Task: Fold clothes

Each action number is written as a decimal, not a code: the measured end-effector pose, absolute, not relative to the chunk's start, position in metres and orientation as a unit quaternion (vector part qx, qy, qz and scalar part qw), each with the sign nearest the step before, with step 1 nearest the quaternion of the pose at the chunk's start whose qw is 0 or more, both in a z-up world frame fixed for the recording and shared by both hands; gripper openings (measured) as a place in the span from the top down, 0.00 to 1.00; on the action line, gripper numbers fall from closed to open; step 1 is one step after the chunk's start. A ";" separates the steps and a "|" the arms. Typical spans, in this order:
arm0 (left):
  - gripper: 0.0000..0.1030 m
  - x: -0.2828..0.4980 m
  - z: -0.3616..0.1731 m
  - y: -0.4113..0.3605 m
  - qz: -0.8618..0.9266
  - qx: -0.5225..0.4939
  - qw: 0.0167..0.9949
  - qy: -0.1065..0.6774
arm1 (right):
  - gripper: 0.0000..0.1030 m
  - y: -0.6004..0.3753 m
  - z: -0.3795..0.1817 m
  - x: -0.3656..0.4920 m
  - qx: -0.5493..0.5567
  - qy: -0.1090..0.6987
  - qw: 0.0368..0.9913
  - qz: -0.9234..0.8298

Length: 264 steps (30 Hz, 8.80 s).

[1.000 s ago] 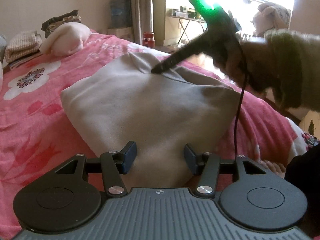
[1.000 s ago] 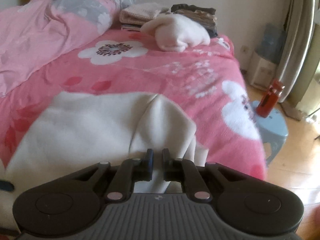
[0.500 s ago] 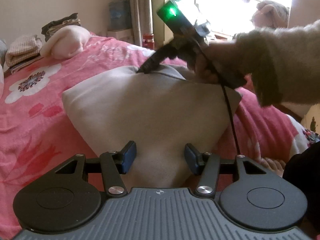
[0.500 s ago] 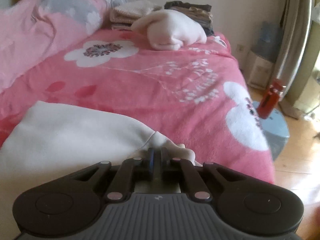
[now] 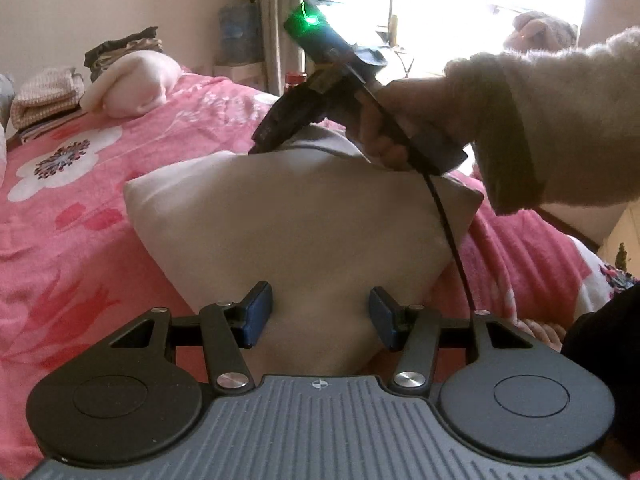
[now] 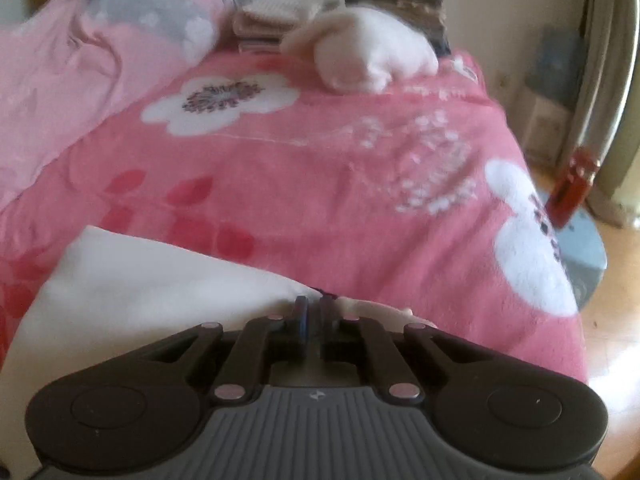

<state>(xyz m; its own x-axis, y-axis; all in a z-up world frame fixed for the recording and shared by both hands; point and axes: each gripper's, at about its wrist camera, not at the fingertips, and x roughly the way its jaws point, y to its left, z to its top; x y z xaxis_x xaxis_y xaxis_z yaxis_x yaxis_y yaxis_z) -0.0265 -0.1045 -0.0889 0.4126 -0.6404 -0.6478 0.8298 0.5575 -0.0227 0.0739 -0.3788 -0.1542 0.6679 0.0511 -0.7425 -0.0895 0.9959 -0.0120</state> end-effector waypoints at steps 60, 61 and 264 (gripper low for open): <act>0.47 -0.029 -0.090 -0.103 -0.448 0.137 0.828 0.308 | 0.92 -0.352 -0.110 0.022 -0.015 0.389 0.918 0.079; 0.47 -0.029 -0.090 -0.103 -0.447 0.136 0.829 0.309 | 0.92 -0.352 -0.104 0.017 -0.010 0.382 0.920 0.084; 0.44 -0.025 -0.085 -0.107 -0.433 0.138 0.830 0.325 | 0.84 -0.360 -0.135 -0.103 0.015 0.424 0.904 0.045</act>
<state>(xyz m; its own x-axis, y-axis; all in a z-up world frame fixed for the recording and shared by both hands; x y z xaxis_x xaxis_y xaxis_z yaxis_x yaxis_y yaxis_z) -0.0253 -0.1075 -0.0850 0.4147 -0.6286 -0.6579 0.8074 0.5877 -0.0526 -0.1030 -0.3603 -0.1348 0.6365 0.0934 -0.7656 -0.0678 0.9956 0.0651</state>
